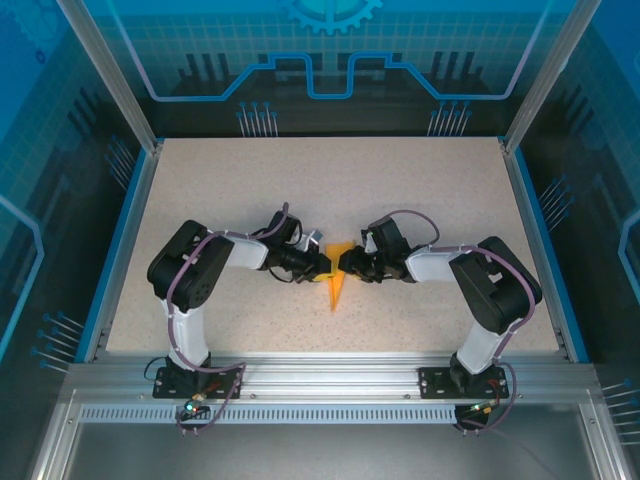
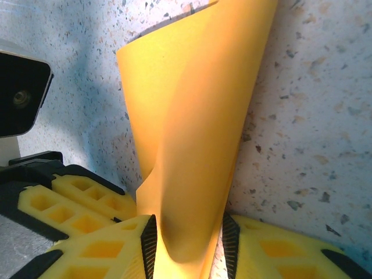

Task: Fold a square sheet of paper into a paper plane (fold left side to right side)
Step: Fold the wing for the fifth time at the center of the table.

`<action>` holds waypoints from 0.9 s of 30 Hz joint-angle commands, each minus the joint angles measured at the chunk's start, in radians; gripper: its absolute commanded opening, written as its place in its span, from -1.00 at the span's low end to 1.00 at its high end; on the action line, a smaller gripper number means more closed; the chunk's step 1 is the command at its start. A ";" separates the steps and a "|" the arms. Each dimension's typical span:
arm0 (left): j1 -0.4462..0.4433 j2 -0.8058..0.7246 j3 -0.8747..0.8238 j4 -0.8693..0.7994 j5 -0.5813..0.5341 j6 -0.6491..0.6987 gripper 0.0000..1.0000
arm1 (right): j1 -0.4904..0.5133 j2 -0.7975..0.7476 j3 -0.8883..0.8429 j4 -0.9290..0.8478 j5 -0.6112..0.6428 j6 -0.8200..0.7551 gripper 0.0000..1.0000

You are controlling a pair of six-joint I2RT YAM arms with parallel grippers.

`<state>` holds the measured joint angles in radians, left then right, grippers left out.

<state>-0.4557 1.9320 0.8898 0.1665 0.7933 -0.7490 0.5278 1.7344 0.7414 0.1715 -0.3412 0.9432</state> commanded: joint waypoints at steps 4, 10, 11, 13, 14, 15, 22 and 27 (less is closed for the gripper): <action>-0.003 -0.015 0.017 -0.055 -0.048 0.058 -0.84 | 0.037 0.055 -0.007 -0.028 0.017 -0.014 -0.22; -0.002 -0.013 0.009 -0.065 -0.059 0.069 -0.86 | 0.036 0.053 -0.001 -0.040 0.016 -0.019 -0.21; -0.003 -0.012 0.008 -0.065 -0.060 0.071 -0.86 | 0.036 0.053 -0.002 -0.038 0.016 -0.020 -0.21; -0.003 -0.010 0.006 -0.066 -0.064 0.071 -0.86 | 0.035 0.046 -0.005 -0.036 0.016 -0.022 -0.21; -0.002 -0.010 0.004 -0.065 -0.063 0.070 -0.86 | 0.035 0.043 -0.004 -0.036 0.016 -0.021 -0.21; -0.003 -0.008 0.003 -0.066 -0.064 0.071 -0.86 | 0.034 0.036 -0.006 -0.035 0.019 -0.024 -0.21; -0.001 -0.002 -0.001 -0.071 -0.074 0.076 -0.87 | 0.017 -0.028 -0.015 -0.046 0.028 -0.056 -0.16; -0.001 0.008 -0.007 -0.066 -0.078 0.073 -0.88 | 0.003 -0.105 -0.021 -0.100 0.068 -0.087 -0.15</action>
<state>-0.4557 1.9320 0.8898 0.1249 0.7391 -0.7002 0.5297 1.6878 0.7338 0.1291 -0.3130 0.8959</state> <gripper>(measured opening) 0.063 0.424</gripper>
